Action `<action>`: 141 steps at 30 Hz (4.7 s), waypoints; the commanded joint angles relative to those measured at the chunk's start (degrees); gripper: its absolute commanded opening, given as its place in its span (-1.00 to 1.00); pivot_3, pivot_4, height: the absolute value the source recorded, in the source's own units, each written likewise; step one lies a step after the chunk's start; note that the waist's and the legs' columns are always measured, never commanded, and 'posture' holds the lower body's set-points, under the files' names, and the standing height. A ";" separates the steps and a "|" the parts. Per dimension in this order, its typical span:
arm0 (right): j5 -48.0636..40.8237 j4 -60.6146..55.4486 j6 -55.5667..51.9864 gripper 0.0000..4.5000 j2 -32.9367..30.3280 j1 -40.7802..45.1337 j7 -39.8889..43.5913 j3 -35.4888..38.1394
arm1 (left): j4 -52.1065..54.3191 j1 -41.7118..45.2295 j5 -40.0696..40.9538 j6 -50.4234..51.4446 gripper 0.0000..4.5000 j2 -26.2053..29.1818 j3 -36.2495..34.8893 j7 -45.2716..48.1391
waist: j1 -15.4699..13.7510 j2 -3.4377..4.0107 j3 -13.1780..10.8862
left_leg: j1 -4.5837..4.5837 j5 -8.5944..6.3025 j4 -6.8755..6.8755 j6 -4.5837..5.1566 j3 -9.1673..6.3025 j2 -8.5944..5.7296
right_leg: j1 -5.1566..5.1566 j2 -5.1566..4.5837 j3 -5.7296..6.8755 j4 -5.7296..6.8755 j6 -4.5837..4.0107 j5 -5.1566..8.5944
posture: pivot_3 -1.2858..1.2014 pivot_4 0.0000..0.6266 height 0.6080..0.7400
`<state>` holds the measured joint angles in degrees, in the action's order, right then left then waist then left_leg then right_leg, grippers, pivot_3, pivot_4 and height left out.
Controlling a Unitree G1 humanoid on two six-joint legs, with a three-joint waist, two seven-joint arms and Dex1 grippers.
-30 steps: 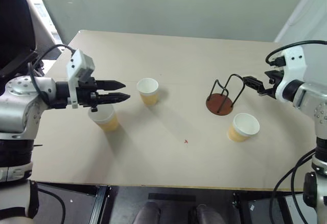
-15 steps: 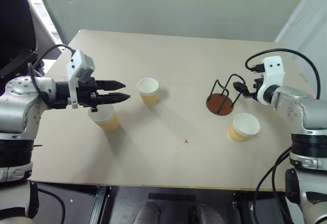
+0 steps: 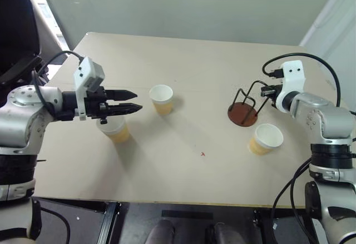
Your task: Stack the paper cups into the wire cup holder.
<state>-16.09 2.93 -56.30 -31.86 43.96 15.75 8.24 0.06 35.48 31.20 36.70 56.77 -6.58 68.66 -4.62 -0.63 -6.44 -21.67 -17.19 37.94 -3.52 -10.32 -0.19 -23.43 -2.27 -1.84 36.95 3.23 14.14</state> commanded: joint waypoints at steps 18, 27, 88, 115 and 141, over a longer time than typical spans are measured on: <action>-10.90 -16.31 -7.55 -0.97 3.30 2.20 14.04 -8.77 | 1.30 0.79 0.39 -0.20 0.01 0.72 -1.50 0.06 | 0.47 0.00 0.00 | -0.04 0.02 -0.02 -0.07 0.20 0.04 | -0.08 0.07 0.01 -0.01 0.00 0.00 | 0.03 -0.52 1.00; -14.09 -23.97 -7.51 -0.97 -0.38 0.25 23.57 -17.82 | 2.48 -0.63 0.97 0.37 0.01 1.51 -2.76 -0.28 | 0.00 -0.01 0.01 | -0.22 0.02 0.10 -0.06 0.05 0.01 | -0.11 0.05 0.07 -0.04 0.00 0.00 | 0.03 -0.52 1.00; -19.04 -26.74 -12.23 0.97 -4.70 -0.43 22.24 -7.62 | 11.81 -2.69 8.76 4.38 0.01 7.20 -0.67 11.34 | 0.14 -0.12 0.07 | 0.06 0.02 -0.04 -0.07 -0.19 0.07 | 0.04 0.04 -0.01 -0.01 -0.03 0.02 | 0.03 -0.52 1.00; -21.64 -39.61 -3.53 0.97 -37.03 -26.76 35.58 2.73 | 8.65 2.63 6.55 3.69 0.01 3.85 3.91 14.32 | 0.80 -0.12 0.02 | 0.39 0.04 -0.26 -0.02 0.26 0.16 | 0.15 0.01 -0.33 -0.10 -0.04 0.04 | 0.03 -0.52 1.00; -4.34 -23.83 14.07 -0.27 -33.41 -22.32 42.54 -16.49 | 10.54 1.97 7.95 5.11 0.01 4.24 2.73 11.92 | 0.77 -0.14 0.02 | 0.29 0.04 -0.31 0.03 0.19 0.16 | 0.15 0.02 -0.31 -0.01 0.00 0.01 | 0.03 -0.52 1.00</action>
<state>-21.71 -20.80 -43.48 -65.13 20.84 57.62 -8.49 9.09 36.55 38.45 41.73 60.40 -2.10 80.78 -3.85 -0.77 -6.42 -21.38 -17.15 37.63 -3.48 -10.13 -0.04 -23.28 -2.26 -2.15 36.94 3.24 14.15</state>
